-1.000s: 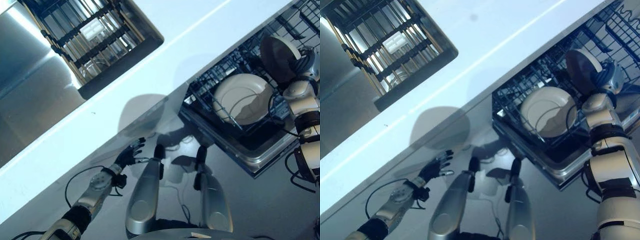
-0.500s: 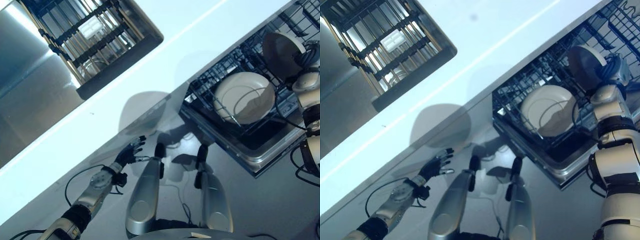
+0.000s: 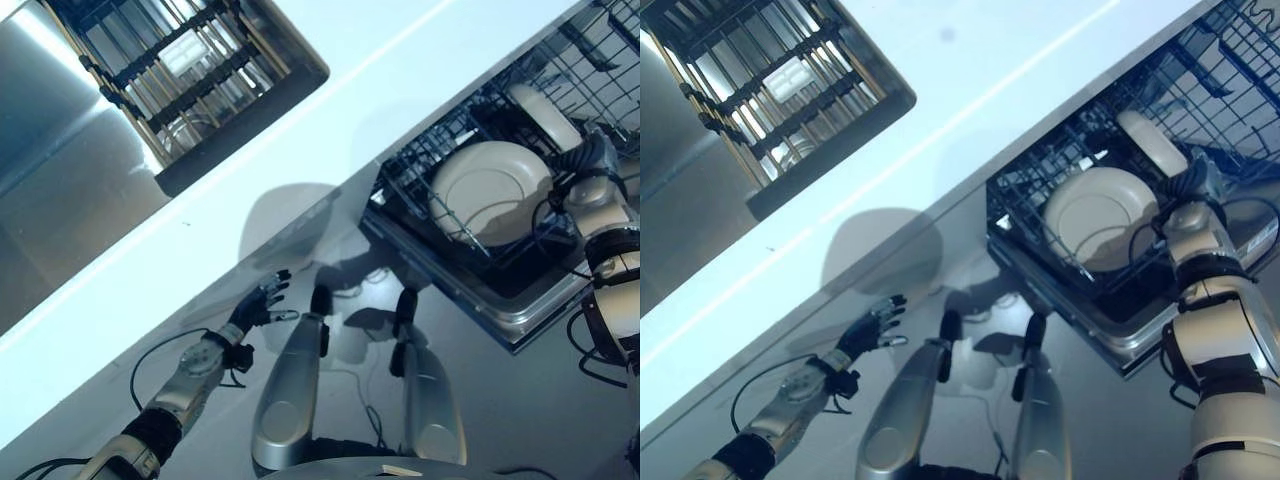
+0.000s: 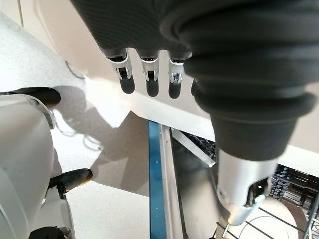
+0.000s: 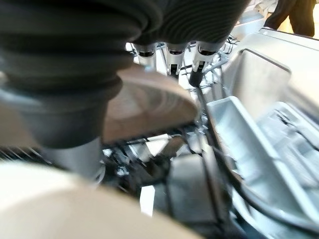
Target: Pick up plates and place into dishwasher.
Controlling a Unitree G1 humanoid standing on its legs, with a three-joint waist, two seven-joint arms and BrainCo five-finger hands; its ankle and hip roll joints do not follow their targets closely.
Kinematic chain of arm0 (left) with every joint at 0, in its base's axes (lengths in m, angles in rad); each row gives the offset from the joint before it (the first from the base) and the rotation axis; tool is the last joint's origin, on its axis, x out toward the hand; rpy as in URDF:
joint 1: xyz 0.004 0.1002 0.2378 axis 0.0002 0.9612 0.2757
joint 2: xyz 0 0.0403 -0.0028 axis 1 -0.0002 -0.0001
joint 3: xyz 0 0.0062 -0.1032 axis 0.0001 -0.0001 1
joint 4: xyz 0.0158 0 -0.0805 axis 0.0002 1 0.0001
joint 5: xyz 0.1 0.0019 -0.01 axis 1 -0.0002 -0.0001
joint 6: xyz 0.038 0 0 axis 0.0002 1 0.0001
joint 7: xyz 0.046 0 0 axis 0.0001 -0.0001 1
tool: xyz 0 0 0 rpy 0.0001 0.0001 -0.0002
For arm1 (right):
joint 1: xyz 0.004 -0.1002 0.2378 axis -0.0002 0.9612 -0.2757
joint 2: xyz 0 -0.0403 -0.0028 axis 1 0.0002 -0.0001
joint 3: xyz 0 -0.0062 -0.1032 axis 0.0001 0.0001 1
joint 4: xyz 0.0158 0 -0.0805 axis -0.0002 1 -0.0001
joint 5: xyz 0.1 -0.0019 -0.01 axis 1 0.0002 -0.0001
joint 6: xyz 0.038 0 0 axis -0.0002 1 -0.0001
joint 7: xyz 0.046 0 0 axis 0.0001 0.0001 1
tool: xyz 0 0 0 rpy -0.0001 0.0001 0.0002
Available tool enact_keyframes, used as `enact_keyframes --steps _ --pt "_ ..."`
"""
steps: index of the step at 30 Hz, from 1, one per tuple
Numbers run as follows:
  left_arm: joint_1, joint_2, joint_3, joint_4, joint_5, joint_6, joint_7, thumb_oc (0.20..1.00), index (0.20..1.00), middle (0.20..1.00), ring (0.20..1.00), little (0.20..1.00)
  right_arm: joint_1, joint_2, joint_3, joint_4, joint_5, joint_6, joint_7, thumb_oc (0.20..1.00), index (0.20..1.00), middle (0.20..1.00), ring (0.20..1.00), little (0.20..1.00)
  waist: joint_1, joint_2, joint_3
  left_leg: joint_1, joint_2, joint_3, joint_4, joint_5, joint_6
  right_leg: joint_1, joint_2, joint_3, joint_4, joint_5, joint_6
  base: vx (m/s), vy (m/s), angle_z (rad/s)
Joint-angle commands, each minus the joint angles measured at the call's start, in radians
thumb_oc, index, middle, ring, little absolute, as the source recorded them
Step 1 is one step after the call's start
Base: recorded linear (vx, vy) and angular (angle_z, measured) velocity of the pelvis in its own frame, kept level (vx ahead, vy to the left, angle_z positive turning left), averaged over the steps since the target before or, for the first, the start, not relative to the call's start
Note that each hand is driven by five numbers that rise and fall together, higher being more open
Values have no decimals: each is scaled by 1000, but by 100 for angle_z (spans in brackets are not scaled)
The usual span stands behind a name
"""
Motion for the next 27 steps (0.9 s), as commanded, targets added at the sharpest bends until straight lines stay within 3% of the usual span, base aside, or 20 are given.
enact_keyframes --steps 1,21,27 --pt "29 16 -19 -75 -24 -36 8 1000 1000 1000 1000 1000 -38 -82 51 -4 6 -17 -17 1000 1000 1000 1000 1000 7 41 -5 -21 18 -30 -130 94 -10 13 3 -43 138 -157 -6 0 0 0" --pt "47 14 -12 -55 -24 -47 0 1000 1000 1000 1000 1000 -21 -98 36 -42 49 -67 -35 1000 1000 1000 1000 1000 1 27 -5 19 19 -22 -143 89 -7 51 3 -41 117 -153 -5 0 0 0" --pt "65 27 19 -61 -22 -39 -14 1000 1000 1000 1000 1000 37 -126 15 -84 64 -79 86 1000 1000 1000 1000 1000 -7 13 -5 39 22 -13 -146 84 -6 72 4 -36 113 -154 -3 0 0 0"
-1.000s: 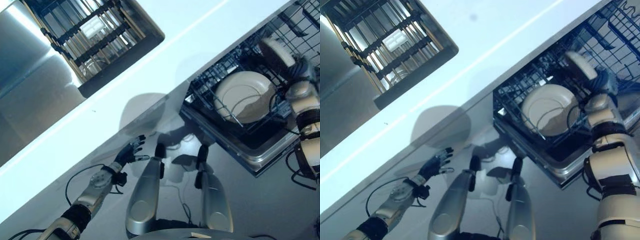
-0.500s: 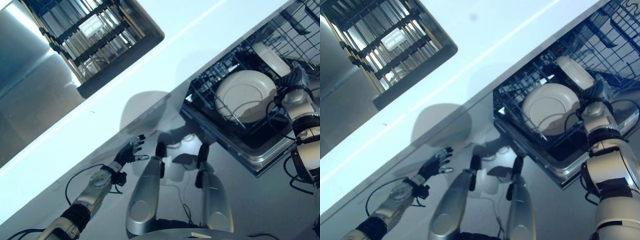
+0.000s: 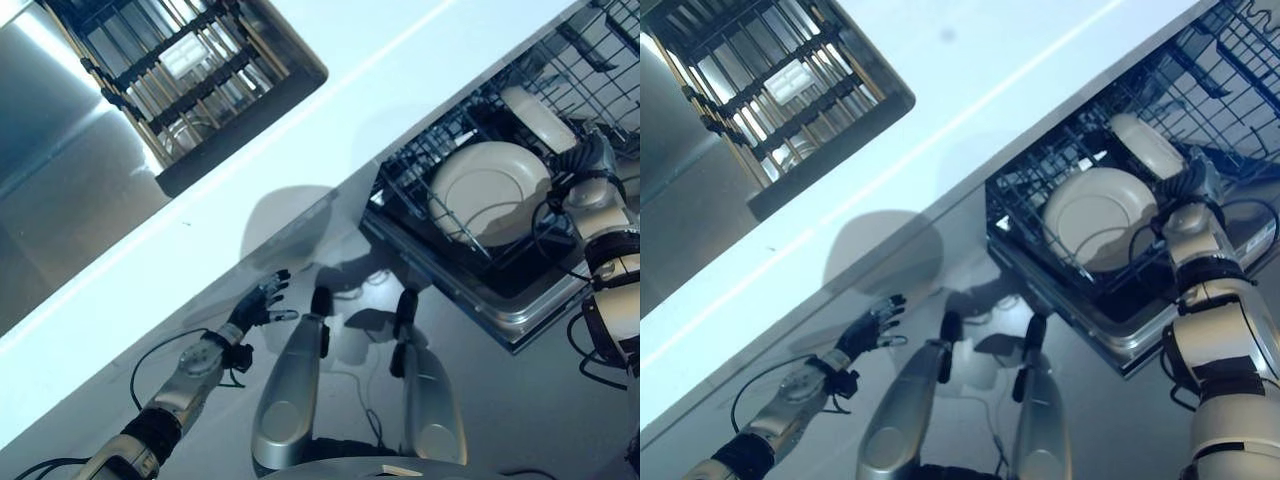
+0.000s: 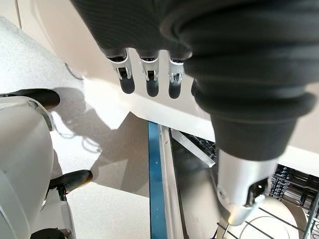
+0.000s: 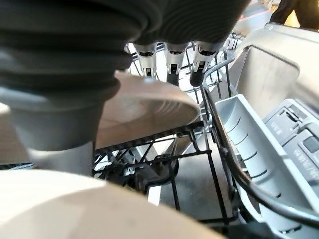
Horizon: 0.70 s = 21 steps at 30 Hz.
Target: Pick up plates and place into dishwasher.
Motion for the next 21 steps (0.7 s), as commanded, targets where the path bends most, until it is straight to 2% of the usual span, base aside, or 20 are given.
enact_keyframes --steps 1,5,17,21 --pt "66 26 25 -60 -16 -37 -12 1000 1000 1000 1000 1000 37 -131 16 -80 35 -54 67 1000 1000 1000 1000 1000 -10 4 -6 17 22 -11 -140 81 -5 52 2 -38 115 -155 -3 0 0 0" --pt "73 30 46 -58 -8 -25 -14 1000 1000 1000 1000 1000 118 -146 -12 -108 38 -80 78 1000 1000 1000 1000 1000 -21 -13 -6 35 28 -3 -137 75 -3 71 3 -34 111 -153 -1 0 0 0" --pt "87 25 102 -27 22 -24 -27 1000 1000 1000 1000 1000 306 -138 -101 -180 63 -92 125 1000 1000 1000 1000 1000 -38 -48 -27 70 30 1 -145 62 3 113 11 -10 86 -145 8 0 0 0" --pt "85 26 117 -18 31 -15 -35 1000 1000 1000 1000 1000 356 -130 -130 -183 93 -100 113 1000 1000 1000 1000 1000 -42 -59 -35 78 32 2 -151 58 4 124 13 -8 75 -142 12 1 -8 0"
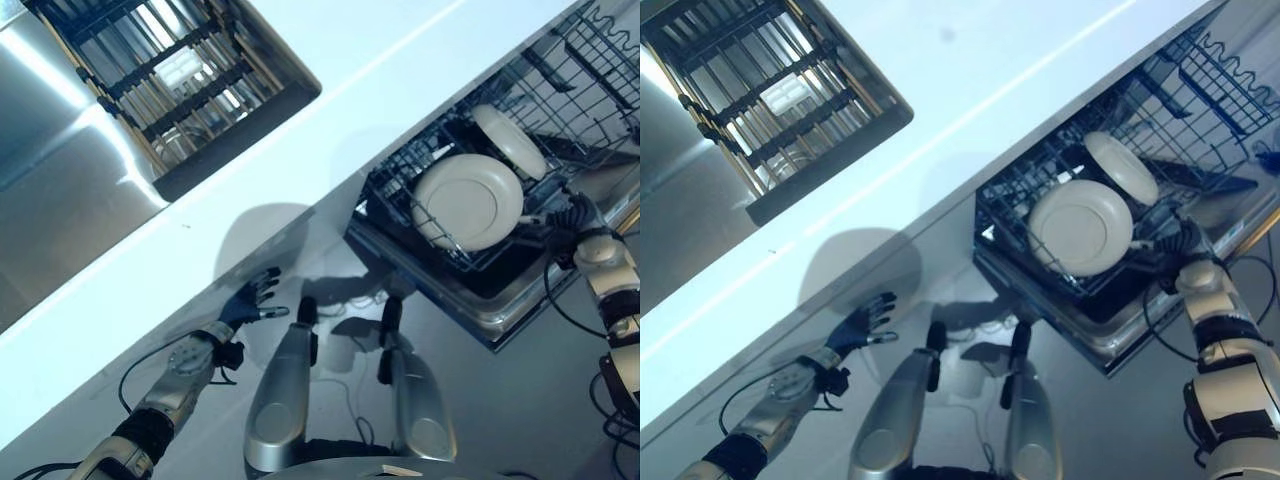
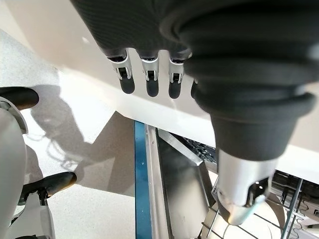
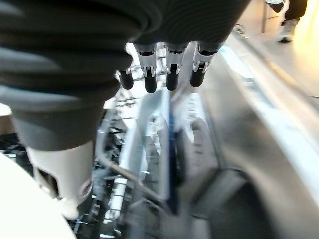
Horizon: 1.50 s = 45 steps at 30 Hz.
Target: Pick up plates and place into dishwasher.
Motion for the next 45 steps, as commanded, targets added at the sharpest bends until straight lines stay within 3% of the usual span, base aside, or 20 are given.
enact_keyframes --steps 1,4,8,10,15,20,26,30,38,45 --pt "75 13 58 -25 22 -16 -19 1000 1000 1000 1000 1000 10 -76 -14 -37 70 -29 -20 1000 1000 1000 1000 1000 -11 10 -41 27 30 1 -137 63 -2 57 10 -10 118 -149 6 0 0 0" --pt "81 8 63 -18 28 -14 -24 1000 1000 1000 1000 1000 32 -64 -62 -50 270 -59 -21 1000 1000 1000 1000 1000 -14 6 -48 36 33 4 -147 63 -3 67 13 -11 107 -146 7 0 0 0" --pt "95 -17 70 4 25 -27 -24 1000 1000 1000 1000 1000 82 10 -218 -133 562 -118 -25 1000 1000 1000 1000 1000 -24 5 -59 54 32 9 -153 55 -4 83 13 -3 96 -147 7 39 21 -1" --pt "97 -33 73 6 29 -25 -17 1000 1000 1000 1000 1000 123 77 -289 -198 668 -147 -18 1000 1000 1000 1000 1000 -32 7 -62 52 31 11 -145 50 -3 81 11 0 100 -147 7 14 4 -3" --pt "87 -59 51 22 44 -37 8 1000 1000 1000 1000 1000 156 190 -339 -276 856 -182 36 1000 1000 1000 1000 1000 -41 17 -58 39 32 12 -119 43 -2 70 10 5 115 -149 3 16 7 -6" --pt "63 -70 21 39 36 -57 27 1000 1000 1000 1000 1000 117 268 -360 -275 1056 -169 84 1000 1000 1000 1000 1000 -39 38 -43 17 29 7 -104 49 -3 46 9 5 139 -154 -3 3 3 -4" --pt "44 -76 -21 32 16 -73 35 1000 1000 1000 1000 1000 29 295 -378 -221 1230 -143 83 1000 1000 1000 1000 1000 -26 72 -29 -7 18 -10 -97 62 -6 16 5 -4 166 -164 -14 0 0 0" --pt "30 -79 -54 29 3 -80 39 1000 1000 1000 1000 1000 -26 295 -391 -151 1307 -116 80 1000 1000 1000 1000 1000 -18 95 -23 -21 12 -17 -89 67 -7 -2 0 -12 188 -172 -23 0 0 0" --pt "18 -72 -124 -1 -19 -91 61 1000 1000 1000 1000 1000 -153 242 -374 -10 1244 -127 -81 1000 1000 1000 1000 1000 -6 126 -12 -44 4 -22 -66 69 -7 -29 -10 -18 221 -182 -35 0 0 0" --pt "7 -55 -182 -47 -37 -84 96 1000 1000 1000 1000 1000 -260 197 -343 87 1197 -104 -141 1000 1000 1000 1000 1000 5 147 -11 -73 -3 -31 -43 65 -6 -65 -15 -19 250 -186 -38 11 9 7"
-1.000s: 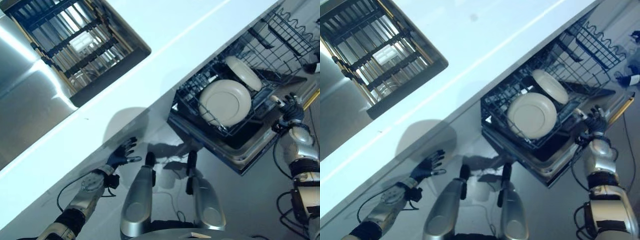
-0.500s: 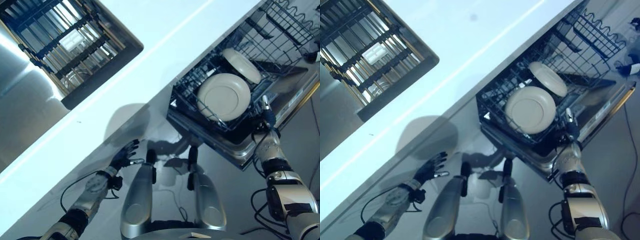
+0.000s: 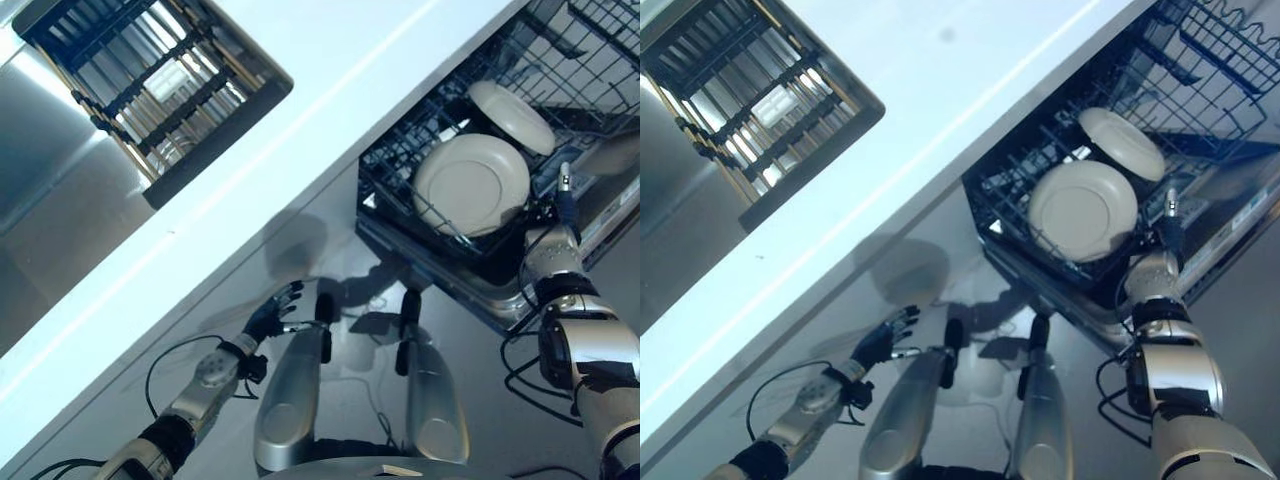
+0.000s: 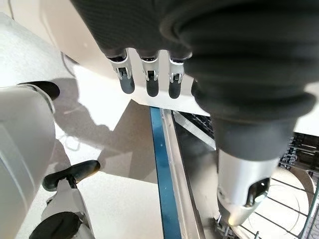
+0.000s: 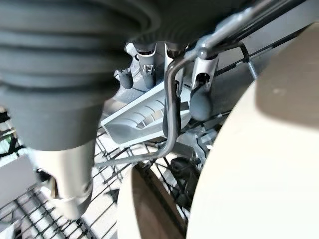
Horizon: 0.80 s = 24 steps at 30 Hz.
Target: Pick up plates and place into dishwasher.
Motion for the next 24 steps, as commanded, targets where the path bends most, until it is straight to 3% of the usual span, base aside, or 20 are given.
enact_keyframes --steps 1,16,24 --pt "15 17 -18 -94 -29 -38 26 1000 1000 1000 1000 1000 -89 -88 56 14 -65 3 -29 1000 1000 1000 1000 1000 28 38 -13 -48 9 -38 -59 63 -3 6 4 -34 149 -150 -38 0 0 0" --pt "-4 13 -74 -142 -47 -37 68 1000 1000 1000 1000 1000 -226 -43 141 21 -60 -7 21 1000 1000 1000 1000 1000 36 73 -13 -58 5 -36 -76 74 -10 -25 -2 -37 163 -158 -40 0 0 0" --pt "-3 8 -81 -162 -50 -29 81 1000 1000 1000 1000 1000 -272 -9 174 -23 -82 -24 2 1000 1000 1000 1000 1000 36 82 -13 -53 4 -33 -86 78 -13 -29 -3 -36 158 -155 -39 -1 12 0"
